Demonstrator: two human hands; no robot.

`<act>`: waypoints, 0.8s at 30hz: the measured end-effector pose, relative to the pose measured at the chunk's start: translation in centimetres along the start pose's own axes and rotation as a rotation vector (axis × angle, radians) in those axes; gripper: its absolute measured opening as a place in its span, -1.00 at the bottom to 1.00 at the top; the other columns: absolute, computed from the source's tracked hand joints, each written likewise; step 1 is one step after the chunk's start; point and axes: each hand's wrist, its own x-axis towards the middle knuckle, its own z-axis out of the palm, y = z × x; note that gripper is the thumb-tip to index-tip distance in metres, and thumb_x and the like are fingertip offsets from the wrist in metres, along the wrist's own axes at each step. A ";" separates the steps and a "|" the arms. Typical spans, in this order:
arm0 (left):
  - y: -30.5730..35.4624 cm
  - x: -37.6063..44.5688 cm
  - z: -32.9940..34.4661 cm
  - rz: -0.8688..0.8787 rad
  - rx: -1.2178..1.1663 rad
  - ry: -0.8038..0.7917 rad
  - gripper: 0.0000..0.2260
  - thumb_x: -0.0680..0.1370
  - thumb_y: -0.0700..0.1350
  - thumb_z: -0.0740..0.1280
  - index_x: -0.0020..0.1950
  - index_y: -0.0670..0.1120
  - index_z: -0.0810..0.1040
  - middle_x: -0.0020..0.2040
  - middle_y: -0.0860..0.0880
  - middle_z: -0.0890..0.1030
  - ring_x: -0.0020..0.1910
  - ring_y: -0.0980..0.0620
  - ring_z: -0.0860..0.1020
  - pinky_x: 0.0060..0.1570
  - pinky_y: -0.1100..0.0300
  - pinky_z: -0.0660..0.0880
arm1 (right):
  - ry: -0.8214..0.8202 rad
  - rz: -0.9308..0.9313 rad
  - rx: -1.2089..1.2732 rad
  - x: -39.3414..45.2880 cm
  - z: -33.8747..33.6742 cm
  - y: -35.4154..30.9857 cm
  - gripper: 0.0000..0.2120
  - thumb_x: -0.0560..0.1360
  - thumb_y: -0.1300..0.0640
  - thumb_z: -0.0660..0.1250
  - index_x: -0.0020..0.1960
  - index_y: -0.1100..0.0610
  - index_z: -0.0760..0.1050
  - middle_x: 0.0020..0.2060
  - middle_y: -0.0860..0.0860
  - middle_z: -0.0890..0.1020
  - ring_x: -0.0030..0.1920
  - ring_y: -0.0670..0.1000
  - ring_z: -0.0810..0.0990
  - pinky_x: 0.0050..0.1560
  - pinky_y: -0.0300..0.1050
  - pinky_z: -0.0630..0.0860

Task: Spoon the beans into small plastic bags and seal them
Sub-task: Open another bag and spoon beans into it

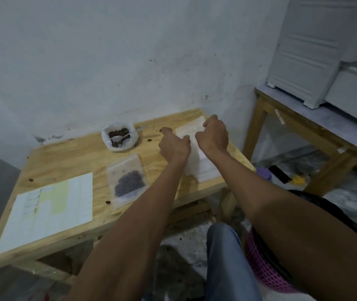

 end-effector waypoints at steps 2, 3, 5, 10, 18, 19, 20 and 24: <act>0.4 1.1 -0.8 -0.148 -0.318 0.004 -0.57 0.52 -0.11 0.50 0.27 -0.11 0.37 0.13 -0.12 0.57 0.03 -0.11 0.57 -0.03 0.08 0.49 | 0.002 -0.028 0.126 0.2 -0.6 -1.1 -0.68 0.44 0.28 0.41 0.14 0.13 0.40 -0.01 0.05 0.55 -0.11 0.08 0.58 -0.21 -0.12 0.44; 0.5 1.6 -1.5 -0.228 -0.480 0.003 -0.59 0.51 -0.15 0.51 0.23 -0.08 0.36 0.13 -0.13 0.58 -0.02 -0.10 0.59 -0.07 0.08 0.51 | -0.012 -0.048 0.185 0.2 -0.8 -1.7 -0.65 0.43 0.28 0.41 0.16 0.14 0.39 -0.07 0.03 0.53 -0.18 0.03 0.55 -0.28 -0.13 0.42; 0.5 2.7 -3.2 -0.316 -0.738 0.002 -0.62 0.51 -0.23 0.49 0.20 -0.07 0.38 0.02 -0.16 0.63 -0.19 -0.04 0.60 -0.20 0.13 0.56 | -0.081 -0.067 0.337 0.4 -0.9 -3.2 -0.61 0.42 0.24 0.42 0.19 0.12 0.39 -0.17 0.01 0.52 -0.25 0.01 0.54 -0.32 -0.13 0.44; -0.6 4.7 -10.0 -0.174 -0.823 -0.081 -0.71 0.53 -0.31 0.45 0.20 -0.12 0.52 -0.27 -0.09 0.59 -0.47 0.12 0.51 -0.44 0.26 0.46 | -0.372 0.001 0.641 1.0 -0.2 -7.6 -0.75 0.48 -0.07 0.45 -0.09 0.13 0.59 -0.23 0.07 0.63 -0.24 0.09 0.62 -0.21 -0.03 0.55; -3.9 6.6 -19.3 0.045 -0.565 -0.019 -0.81 0.48 -0.31 0.43 0.05 -0.10 0.59 -0.24 -0.05 0.63 -0.27 0.07 0.55 -0.23 0.20 0.48 | -0.636 -0.136 0.484 -1.3 3.2 -14.2 -0.82 0.45 0.36 0.42 -0.04 0.14 0.69 -0.22 0.05 0.68 -0.29 -0.04 0.63 -0.31 -0.18 0.60; -4.3 6.8 -19.9 0.051 -0.533 0.002 -0.81 0.47 -0.29 0.43 0.05 -0.10 0.60 -0.20 -0.05 0.64 -0.22 0.04 0.56 -0.19 0.18 0.48 | -0.652 -0.161 0.451 -1.7 3.5 -14.9 -0.80 0.45 0.37 0.43 0.00 0.15 0.68 -0.24 0.05 0.66 -0.30 -0.05 0.62 -0.31 -0.19 0.60; -4.8 7.0 -20.5 0.063 -0.506 0.021 -0.80 0.47 -0.26 0.44 0.06 -0.10 0.60 -0.16 -0.06 0.65 -0.18 0.03 0.57 -0.16 0.17 0.47 | -0.660 -0.181 0.427 -2.1 3.8 -15.5 -0.78 0.44 0.37 0.44 0.04 0.17 0.66 -0.26 0.05 0.64 -0.30 -0.06 0.61 -0.30 -0.18 0.61; -5.9 7.2 -21.5 0.170 -0.431 0.141 -0.76 0.41 -0.06 0.52 0.01 -0.07 0.58 -0.13 -0.04 0.63 -0.17 0.03 0.56 -0.16 0.18 0.45 | -0.651 -0.172 0.450 -3.5 5.3 -16.9 -0.71 0.42 0.36 0.48 0.13 0.22 0.63 -0.22 0.08 0.65 -0.31 -0.02 0.64 -0.23 -0.11 0.66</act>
